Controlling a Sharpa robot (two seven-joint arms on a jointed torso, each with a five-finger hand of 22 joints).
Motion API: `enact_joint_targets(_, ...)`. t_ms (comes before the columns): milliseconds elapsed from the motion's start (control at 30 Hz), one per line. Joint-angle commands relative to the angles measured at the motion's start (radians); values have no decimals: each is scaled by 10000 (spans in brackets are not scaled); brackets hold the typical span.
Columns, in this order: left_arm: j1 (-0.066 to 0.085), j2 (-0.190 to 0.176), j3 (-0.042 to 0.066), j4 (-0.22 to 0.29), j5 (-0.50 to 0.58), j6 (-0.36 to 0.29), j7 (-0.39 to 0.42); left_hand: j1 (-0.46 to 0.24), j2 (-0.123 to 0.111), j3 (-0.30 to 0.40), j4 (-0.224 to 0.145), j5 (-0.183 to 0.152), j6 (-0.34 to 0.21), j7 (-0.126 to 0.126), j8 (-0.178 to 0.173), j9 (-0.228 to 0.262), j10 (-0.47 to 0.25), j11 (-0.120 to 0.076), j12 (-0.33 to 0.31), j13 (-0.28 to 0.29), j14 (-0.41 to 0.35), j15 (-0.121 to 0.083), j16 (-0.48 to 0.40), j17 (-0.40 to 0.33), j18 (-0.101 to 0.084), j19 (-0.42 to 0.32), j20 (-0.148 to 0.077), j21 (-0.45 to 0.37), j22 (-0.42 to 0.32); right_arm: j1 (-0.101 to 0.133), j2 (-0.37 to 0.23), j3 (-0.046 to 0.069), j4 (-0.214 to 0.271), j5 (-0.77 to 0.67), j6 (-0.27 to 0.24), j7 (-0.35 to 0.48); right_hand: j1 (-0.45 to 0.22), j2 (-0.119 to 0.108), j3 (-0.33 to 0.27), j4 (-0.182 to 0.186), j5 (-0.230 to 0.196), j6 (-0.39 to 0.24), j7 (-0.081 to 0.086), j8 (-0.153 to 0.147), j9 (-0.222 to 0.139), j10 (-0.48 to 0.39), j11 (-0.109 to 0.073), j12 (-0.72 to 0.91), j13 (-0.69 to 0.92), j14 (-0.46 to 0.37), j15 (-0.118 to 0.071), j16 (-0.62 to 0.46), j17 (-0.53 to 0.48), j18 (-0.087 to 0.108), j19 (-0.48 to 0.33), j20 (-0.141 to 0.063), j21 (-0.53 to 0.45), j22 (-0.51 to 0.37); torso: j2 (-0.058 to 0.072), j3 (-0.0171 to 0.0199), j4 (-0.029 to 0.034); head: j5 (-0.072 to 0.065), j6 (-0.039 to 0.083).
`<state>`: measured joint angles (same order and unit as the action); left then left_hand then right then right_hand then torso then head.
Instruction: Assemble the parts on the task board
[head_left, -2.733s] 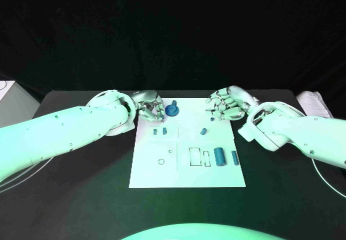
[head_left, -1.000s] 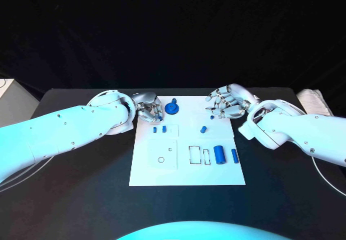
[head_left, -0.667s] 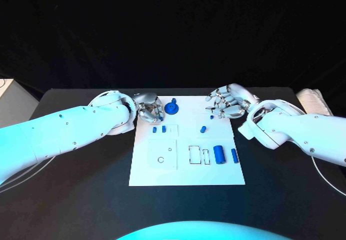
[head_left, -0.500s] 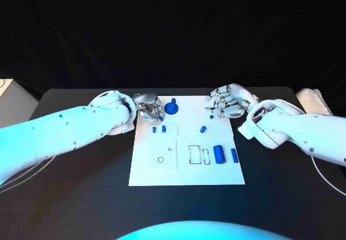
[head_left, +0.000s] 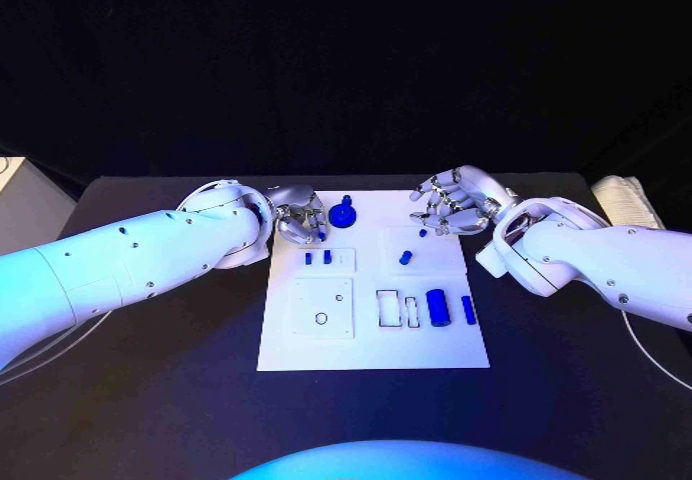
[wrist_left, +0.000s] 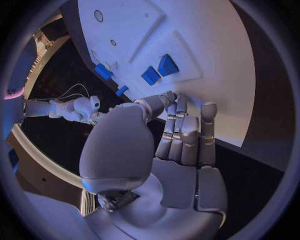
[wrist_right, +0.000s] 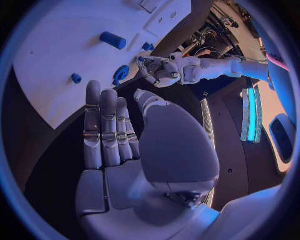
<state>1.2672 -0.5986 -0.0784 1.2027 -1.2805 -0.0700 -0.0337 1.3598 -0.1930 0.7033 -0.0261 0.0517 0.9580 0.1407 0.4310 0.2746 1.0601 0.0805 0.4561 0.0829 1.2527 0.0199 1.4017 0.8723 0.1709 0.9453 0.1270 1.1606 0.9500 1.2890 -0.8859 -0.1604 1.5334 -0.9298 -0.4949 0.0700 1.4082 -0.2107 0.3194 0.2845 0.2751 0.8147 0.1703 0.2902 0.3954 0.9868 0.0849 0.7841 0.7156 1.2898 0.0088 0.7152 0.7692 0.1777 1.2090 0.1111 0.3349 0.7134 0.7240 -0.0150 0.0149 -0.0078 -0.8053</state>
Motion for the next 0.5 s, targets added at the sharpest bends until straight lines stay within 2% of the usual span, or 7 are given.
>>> enact_joint_targets(33,-55,18,-49,8,-103,551,-170,-59,-2,-62,5,1,47,-3,30,22,67,-4,-44,13,21,-12,33,0,-85,83,0,5,-6,-4,-3,2,4,-30,57,85,-68,-1,73,7,60,-30,5,55,-12,-67,3,52,-10,91,2,-33,15,38,76,15,-56,-10,-1,-1,5,-9,-9)
enact_joint_targets(500,-57,-2,-66,25,-72,420,-132,46,-14,-157,-70,0,2,42,-115,61,61,35,-167,72,-205,5,-70,-317,-51,-89,-12,-146,-183,-4,4,2,-9,-30,54,87,-68,-1,73,7,60,-30,5,55,-12,-67,3,52,-10,91,2,-33,15,38,76,15,-56,-10,-6,-3,-2,10,-13)
